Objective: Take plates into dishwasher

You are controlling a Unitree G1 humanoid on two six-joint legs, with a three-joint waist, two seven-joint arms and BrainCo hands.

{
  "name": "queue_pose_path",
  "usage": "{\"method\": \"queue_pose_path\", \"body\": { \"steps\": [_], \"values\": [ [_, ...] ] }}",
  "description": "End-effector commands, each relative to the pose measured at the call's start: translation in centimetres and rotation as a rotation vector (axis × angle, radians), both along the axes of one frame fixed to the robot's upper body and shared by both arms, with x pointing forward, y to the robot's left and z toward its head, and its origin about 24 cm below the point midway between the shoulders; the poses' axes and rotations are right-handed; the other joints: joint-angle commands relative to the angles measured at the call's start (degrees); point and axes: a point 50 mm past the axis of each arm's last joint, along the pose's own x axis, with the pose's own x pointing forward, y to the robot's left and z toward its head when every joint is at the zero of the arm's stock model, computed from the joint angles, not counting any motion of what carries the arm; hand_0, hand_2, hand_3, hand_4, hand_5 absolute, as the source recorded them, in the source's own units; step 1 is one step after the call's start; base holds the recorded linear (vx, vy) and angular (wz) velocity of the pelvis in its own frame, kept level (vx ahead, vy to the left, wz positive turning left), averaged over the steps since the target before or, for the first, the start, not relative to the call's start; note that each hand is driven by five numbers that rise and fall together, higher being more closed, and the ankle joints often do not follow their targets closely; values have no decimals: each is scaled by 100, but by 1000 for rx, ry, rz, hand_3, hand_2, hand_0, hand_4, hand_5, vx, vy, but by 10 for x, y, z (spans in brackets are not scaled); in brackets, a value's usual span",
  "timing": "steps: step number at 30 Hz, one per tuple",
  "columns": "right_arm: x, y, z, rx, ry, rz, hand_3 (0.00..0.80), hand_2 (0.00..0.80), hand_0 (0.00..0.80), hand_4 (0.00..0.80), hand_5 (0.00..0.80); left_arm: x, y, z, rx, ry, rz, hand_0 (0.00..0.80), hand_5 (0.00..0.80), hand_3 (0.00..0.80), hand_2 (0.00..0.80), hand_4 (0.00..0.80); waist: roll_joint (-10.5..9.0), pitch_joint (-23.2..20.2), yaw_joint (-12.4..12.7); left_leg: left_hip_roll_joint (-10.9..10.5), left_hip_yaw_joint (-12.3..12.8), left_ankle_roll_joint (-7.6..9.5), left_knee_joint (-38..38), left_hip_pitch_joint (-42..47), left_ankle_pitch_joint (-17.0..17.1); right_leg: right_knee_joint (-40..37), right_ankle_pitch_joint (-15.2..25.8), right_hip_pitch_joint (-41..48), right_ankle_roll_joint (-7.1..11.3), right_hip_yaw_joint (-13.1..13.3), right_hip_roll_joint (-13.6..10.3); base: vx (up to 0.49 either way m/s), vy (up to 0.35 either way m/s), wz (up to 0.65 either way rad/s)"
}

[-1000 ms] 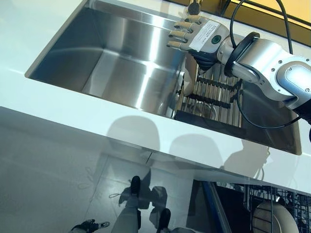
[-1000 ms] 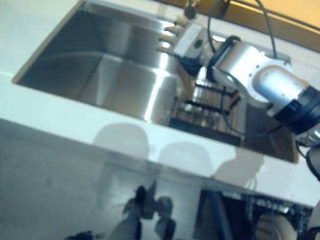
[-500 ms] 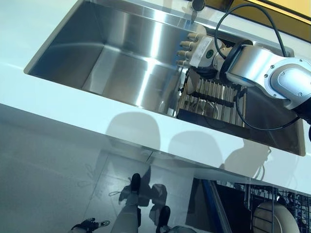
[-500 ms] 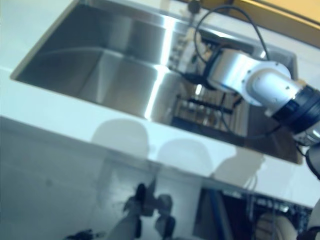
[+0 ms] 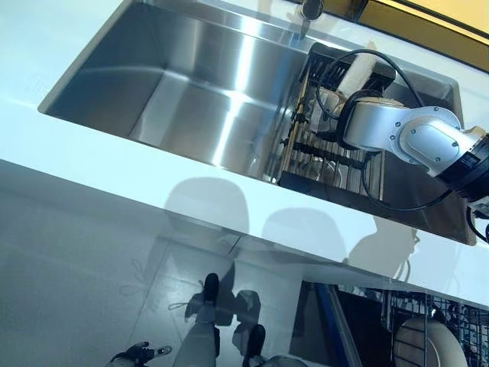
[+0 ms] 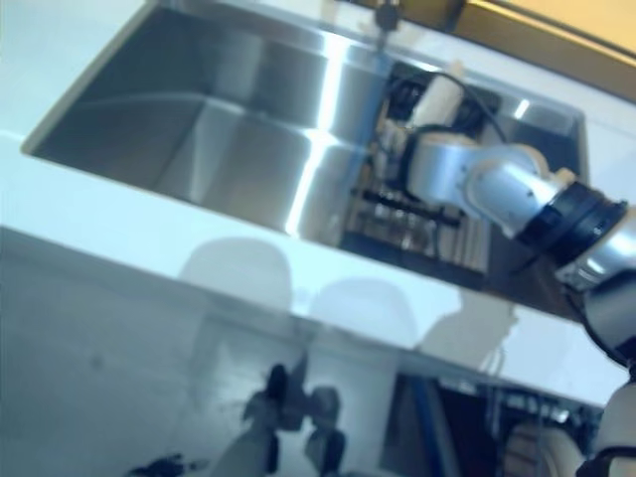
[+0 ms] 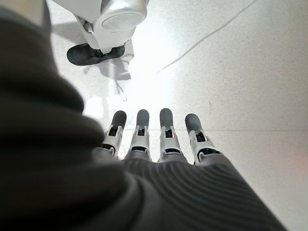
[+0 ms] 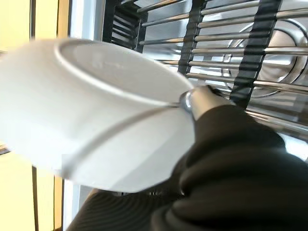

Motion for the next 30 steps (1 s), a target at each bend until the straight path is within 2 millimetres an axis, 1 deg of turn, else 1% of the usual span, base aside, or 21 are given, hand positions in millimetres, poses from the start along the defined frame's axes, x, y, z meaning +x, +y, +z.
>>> {"method": "queue_pose_path", "body": {
  "steps": [1,6,13,16,22,24,30],
  "values": [
    [3,-8,12,54,-67,-42,800,800,800,800,800,-15,10,-2,18,49,45,0,0,0,0,0,-184,-37,130,12,495,-279,-19,873,-1106,-17,685,-802,178,5,-65,0,0,0],
    [5,-11,18,120,-88,-44,800,800,800,800,800,-17,11,-2,25,55,38,0,0,0,0,0,-218,-132,114,17,525,-276,-19,941,-1146,-17,663,-749,181,25,-58,0,0,0],
    [5,-18,29,179,-137,11,800,800,800,800,800,-15,11,-2,25,56,32,0,0,0,0,0,-271,-338,40,20,587,-251,-19,1083,-1230,-17,644,-652,204,106,-42,-9,-5,-3],
    [3,-24,37,197,-155,9,800,800,800,800,800,-16,10,-2,20,63,35,0,0,0,0,0,-279,-489,-16,18,649,-234,-19,1197,-1293,-17,640,-584,225,180,-37,-16,6,-5],
    [1,-31,45,230,-178,31,800,800,800,800,800,-19,9,-3,7,75,46,0,0,0,0,0,-283,-761,-129,19,787,-208,-19,1441,-1417,-17,622,-434,251,338,-30,1,22,-18],
    [0,-36,49,268,-187,51,800,800,800,800,800,-21,7,-5,3,84,46,0,0,0,0,0,-274,-925,-186,13,848,-185,-19,1588,-1495,-17,598,-330,262,434,-28,26,28,-27],
    [-3,-47,59,415,-215,69,800,800,800,800,800,-27,4,-8,0,112,31,0,0,0,0,0,-257,-1235,-284,6,995,-151,-19,1858,-1644,-17,556,-127,303,586,-26,25,9,-22]
  ]
}}
